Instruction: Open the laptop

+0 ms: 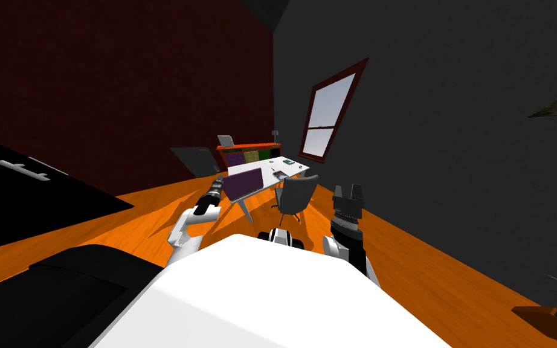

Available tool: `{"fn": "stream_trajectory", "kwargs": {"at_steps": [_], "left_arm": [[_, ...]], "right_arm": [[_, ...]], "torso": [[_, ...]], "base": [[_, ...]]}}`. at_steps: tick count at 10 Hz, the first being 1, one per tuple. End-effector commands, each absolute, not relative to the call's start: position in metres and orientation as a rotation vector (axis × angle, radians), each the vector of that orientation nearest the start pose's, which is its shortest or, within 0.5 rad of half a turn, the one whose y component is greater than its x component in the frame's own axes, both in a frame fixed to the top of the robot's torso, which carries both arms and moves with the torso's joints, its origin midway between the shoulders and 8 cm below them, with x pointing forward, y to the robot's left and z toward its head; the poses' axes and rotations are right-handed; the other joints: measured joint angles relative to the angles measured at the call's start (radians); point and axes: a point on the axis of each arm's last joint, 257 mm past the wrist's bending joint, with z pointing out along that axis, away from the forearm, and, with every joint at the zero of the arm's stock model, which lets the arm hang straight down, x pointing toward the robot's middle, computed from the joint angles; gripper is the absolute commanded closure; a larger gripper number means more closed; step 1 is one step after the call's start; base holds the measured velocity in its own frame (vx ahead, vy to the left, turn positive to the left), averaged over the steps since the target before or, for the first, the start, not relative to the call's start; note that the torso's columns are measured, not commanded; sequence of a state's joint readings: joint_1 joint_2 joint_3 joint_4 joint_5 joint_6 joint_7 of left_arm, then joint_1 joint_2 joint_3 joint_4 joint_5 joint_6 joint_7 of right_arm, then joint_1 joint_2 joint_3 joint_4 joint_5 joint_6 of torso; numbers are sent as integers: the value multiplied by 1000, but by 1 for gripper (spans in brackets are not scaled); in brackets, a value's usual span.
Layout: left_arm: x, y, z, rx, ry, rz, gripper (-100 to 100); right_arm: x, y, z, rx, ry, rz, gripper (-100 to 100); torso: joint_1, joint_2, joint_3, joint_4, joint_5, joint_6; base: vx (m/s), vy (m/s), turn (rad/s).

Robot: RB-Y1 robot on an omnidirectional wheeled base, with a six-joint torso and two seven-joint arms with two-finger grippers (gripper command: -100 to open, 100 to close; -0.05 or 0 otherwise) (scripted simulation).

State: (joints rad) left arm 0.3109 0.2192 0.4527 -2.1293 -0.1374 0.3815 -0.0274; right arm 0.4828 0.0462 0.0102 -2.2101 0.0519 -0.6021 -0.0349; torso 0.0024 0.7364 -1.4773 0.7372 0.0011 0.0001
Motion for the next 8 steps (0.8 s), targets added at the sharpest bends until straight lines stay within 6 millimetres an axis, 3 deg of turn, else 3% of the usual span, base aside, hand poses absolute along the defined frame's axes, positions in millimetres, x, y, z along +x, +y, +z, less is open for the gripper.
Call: {"fn": "stream_trajectory", "kwargs": {"at_steps": [1, 2, 3, 5, 6, 8], "left_arm": [[387, 523, -105, -1155, 1070, -434, 100], [386, 525, -110, -1173, 1077, -424, 100], [383, 522, -100, -1176, 1071, -442, 100], [380, 526, -110, -1214, 1085, -421, 100], [376, 522, -102, -1222, 1082, -435, 100], [374, 525, -110, -1254, 1095, -417, 100]], "right_arm": [[342, -271, 18, 632, 564, 1331, 0], [342, -271, 18, 632, 564, 1331, 0], [342, -271, 18, 632, 564, 1331, 0], [342, -271, 18, 632, 564, 1331, 0], [342, -271, 18, 632, 564, 1331, 0], [342, -271, 18, 632, 564, 1331, 0]], "torso": [[-2, 2, 2, 0, 0, 1], [0, 1, 1, 1, 0, 1], [0, -1, 0, 0, 0, 1], [0, -1, 0, -1, 1, 0], [0, -1, 0, -2, 2, 0], [0, -1, 0, 0, 0, 1]], "base": [[23, 42, -56], [39, 56, -36], [54, 73, -48], [27, 44, -21], [35, 34, -52], [31, 39, -15]]}}
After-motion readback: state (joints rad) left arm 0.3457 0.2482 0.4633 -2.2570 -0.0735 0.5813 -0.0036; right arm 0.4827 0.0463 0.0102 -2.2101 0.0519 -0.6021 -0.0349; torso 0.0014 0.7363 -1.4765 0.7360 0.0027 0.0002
